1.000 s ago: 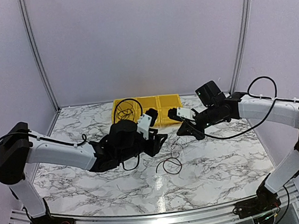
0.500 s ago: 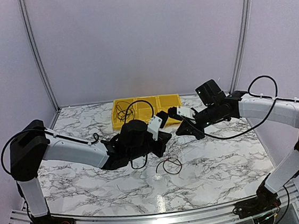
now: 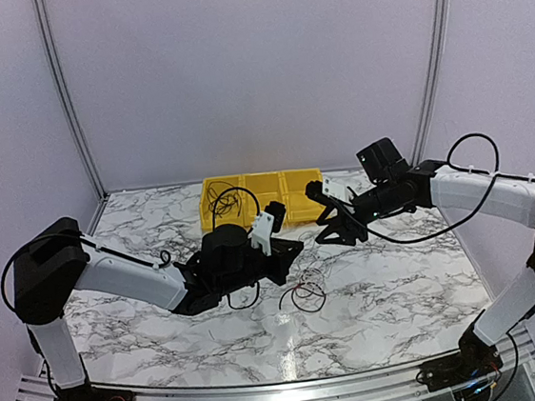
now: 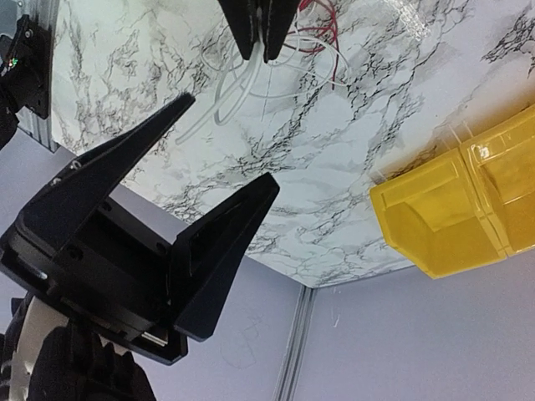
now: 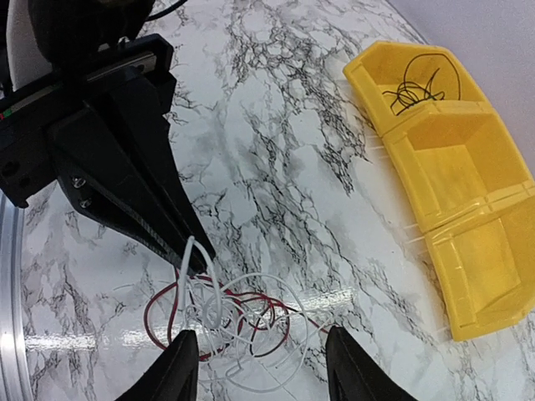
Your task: Untangle the cables
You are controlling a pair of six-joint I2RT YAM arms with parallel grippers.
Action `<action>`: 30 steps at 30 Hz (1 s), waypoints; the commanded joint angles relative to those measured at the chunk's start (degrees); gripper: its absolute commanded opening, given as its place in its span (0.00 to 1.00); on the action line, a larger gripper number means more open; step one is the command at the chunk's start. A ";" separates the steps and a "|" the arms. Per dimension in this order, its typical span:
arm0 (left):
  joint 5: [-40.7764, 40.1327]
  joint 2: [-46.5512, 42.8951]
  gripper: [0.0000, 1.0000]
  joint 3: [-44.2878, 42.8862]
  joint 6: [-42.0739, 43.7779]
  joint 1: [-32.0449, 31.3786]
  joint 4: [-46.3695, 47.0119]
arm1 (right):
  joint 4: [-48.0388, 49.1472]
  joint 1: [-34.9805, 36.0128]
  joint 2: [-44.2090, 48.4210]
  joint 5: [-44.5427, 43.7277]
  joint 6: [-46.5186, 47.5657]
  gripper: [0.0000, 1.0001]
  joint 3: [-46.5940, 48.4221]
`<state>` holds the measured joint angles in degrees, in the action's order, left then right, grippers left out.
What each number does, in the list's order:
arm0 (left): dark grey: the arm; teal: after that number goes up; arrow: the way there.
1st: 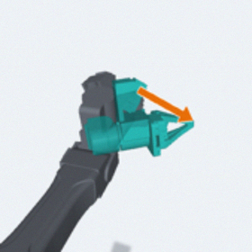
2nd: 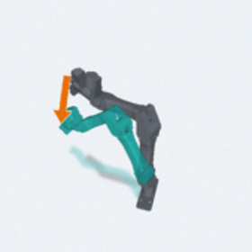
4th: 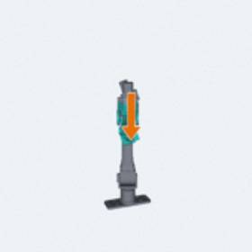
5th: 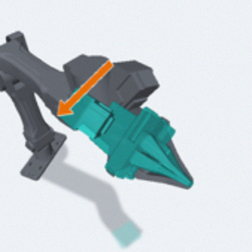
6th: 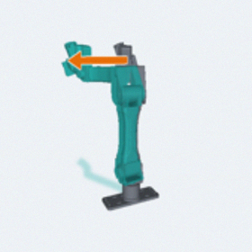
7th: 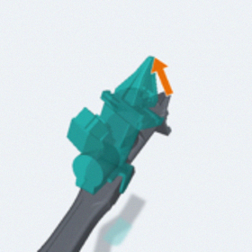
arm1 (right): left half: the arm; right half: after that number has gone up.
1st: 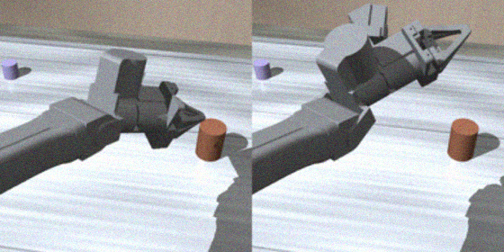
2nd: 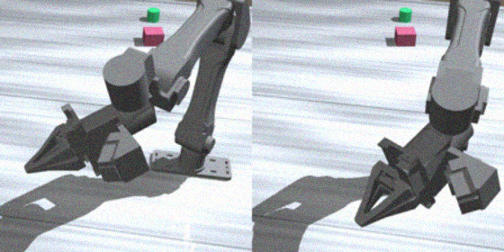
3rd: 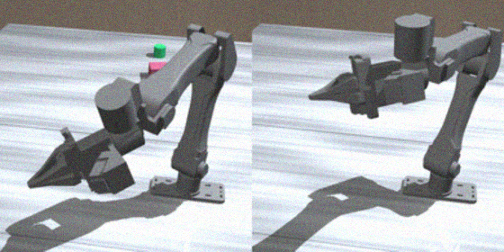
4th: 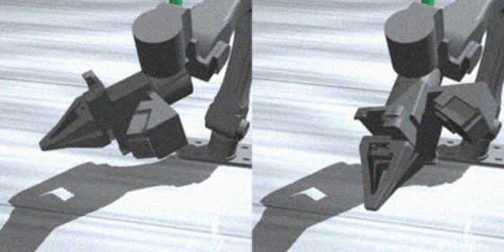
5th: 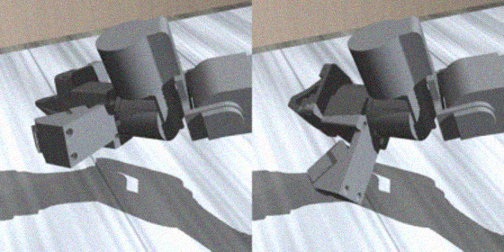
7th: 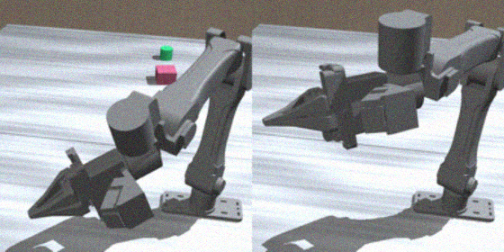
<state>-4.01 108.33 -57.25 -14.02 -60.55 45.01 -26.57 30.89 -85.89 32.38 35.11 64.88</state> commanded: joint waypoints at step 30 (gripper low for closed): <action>3.82 14.62 0.10 -5.26 -4.89 2.08 10.35 | -8.66 -1.36 8.91 19.62 0.17 0.00 10.63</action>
<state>-1.06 119.24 -61.45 -17.80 -59.72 55.29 -33.12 30.15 -83.07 45.12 34.39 68.12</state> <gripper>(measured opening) 0.101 0.021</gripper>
